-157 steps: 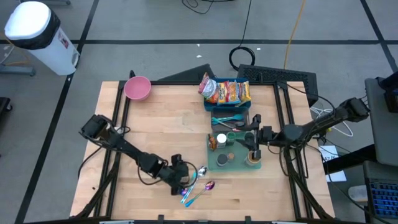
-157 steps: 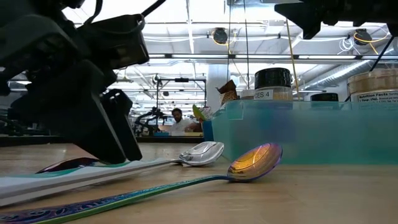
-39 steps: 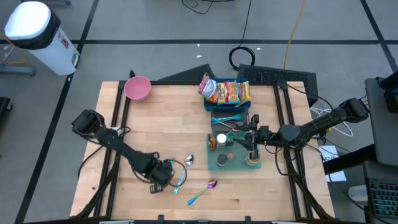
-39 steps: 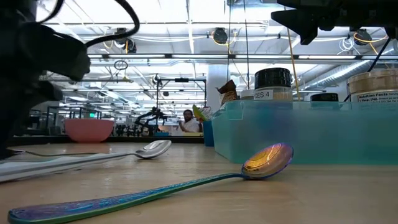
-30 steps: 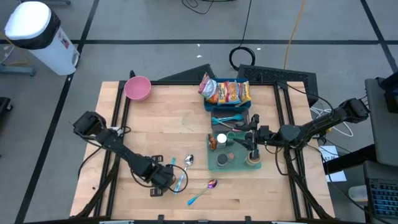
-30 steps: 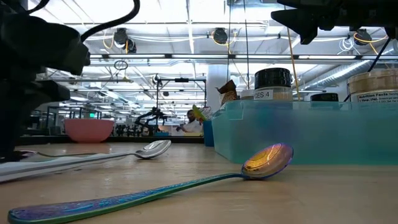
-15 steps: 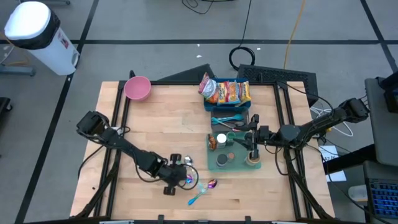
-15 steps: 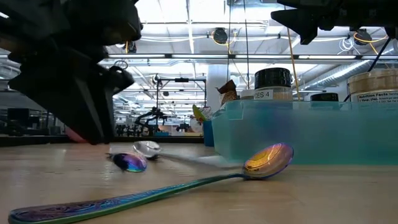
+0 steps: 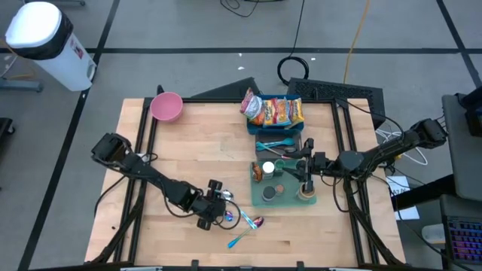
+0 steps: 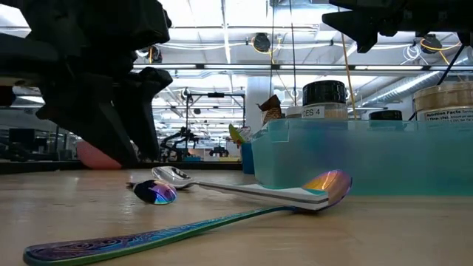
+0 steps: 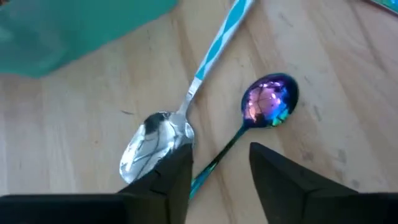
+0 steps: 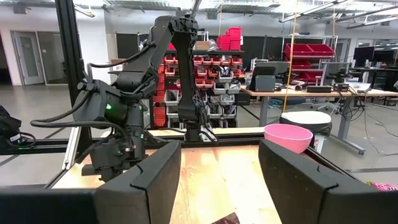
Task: Pick & Place Food Item
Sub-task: Put the left purple spoon into the black bin
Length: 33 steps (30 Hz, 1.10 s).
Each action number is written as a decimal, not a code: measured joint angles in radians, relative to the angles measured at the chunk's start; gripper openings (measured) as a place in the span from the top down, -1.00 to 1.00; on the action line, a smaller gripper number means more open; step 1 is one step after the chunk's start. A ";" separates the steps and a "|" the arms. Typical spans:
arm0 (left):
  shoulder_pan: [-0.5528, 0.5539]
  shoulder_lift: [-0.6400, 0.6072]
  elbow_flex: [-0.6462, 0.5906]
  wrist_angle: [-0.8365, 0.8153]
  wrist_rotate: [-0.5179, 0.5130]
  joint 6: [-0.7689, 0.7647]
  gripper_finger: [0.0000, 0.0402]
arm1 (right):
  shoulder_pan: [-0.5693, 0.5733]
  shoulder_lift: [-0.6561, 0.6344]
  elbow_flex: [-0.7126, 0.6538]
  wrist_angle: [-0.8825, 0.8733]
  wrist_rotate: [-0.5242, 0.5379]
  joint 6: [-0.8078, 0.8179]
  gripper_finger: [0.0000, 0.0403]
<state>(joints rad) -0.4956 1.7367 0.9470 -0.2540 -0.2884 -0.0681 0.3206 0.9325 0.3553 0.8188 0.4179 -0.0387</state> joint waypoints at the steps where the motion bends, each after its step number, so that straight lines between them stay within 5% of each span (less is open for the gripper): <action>1: 0.004 0.000 0.000 -0.001 0.013 0.012 0.13 | 0.000 0.000 0.000 0.000 0.000 0.000 -0.03; 6: 0.020 0.001 0.000 0.014 0.124 0.078 -0.05 | 0.000 0.000 0.000 0.000 0.000 0.000 -0.03; 13: 0.055 0.071 0.002 0.055 0.138 0.145 0.00 | 0.000 0.000 0.000 0.000 0.000 0.000 -0.03; 20: 0.090 0.103 0.004 -0.009 0.221 -0.027 0.31 | 0.000 0.000 0.000 -0.001 0.000 0.000 -0.03; 28: 0.101 0.105 0.004 -0.059 0.237 -0.325 0.92 | 0.000 0.000 0.000 -0.001 0.000 0.000 -0.03; 33: 0.094 0.105 0.003 -0.063 0.262 -0.341 0.94 | 0.000 0.000 0.000 -0.001 0.000 0.000 -0.03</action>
<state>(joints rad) -0.4016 1.8417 0.9504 -0.3166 -0.0266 -0.4094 0.3205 0.9329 0.3553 0.8181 0.4177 -0.0383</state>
